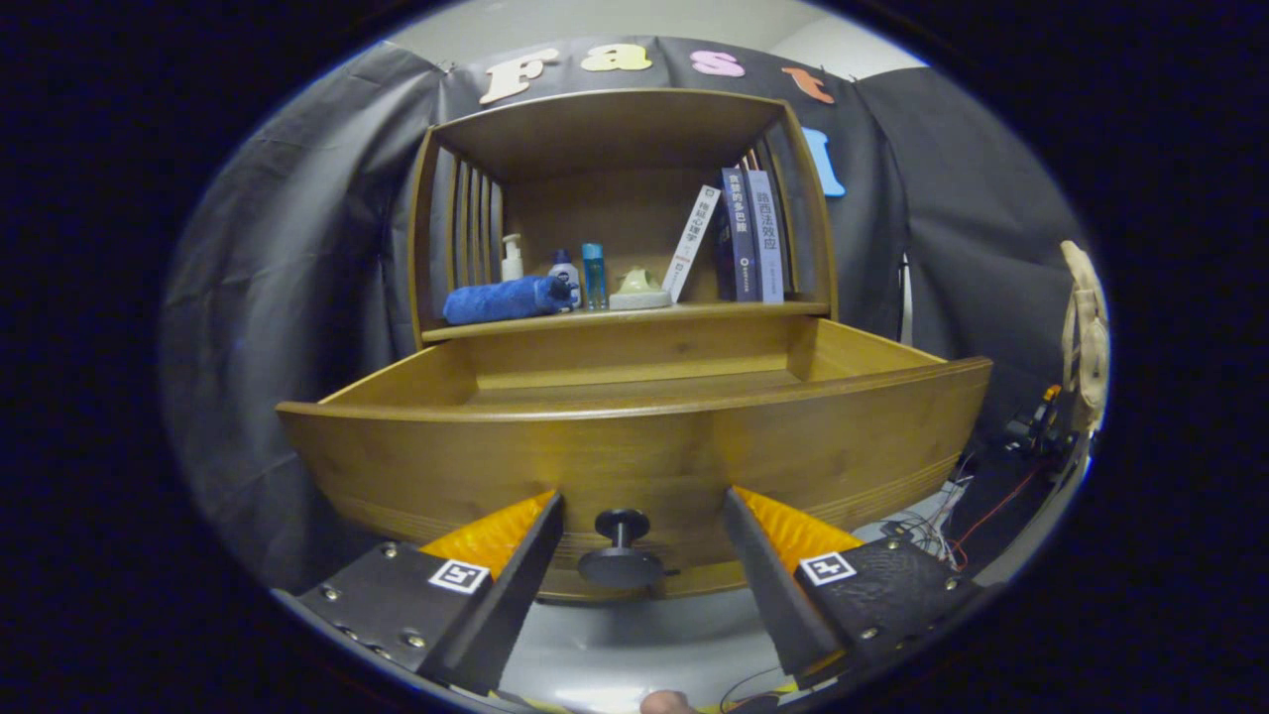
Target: Pull open the drawer, take out the items inside it, and place them on the countertop above the cabinet.
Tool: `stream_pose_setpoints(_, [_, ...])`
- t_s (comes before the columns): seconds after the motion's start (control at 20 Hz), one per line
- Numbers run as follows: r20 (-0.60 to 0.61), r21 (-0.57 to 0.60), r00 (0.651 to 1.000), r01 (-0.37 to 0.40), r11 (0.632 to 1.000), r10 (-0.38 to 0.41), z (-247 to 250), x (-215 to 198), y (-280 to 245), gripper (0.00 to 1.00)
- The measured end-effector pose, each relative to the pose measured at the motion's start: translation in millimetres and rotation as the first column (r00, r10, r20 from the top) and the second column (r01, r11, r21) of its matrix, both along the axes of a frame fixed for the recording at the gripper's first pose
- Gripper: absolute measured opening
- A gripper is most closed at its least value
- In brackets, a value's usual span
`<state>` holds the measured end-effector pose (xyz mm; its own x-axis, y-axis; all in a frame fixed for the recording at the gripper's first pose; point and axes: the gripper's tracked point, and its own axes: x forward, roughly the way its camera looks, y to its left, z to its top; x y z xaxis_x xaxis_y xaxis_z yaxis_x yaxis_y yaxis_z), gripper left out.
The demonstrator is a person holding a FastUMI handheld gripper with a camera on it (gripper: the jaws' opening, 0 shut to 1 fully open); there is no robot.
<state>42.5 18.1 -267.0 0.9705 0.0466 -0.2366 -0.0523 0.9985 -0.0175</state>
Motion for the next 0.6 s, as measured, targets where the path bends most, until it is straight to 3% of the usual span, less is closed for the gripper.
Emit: stream_pose_setpoints(0.6, [0.02,-0.024,1.0,0.0,1.0,0.0,16.0,81.8,13.7,0.98])
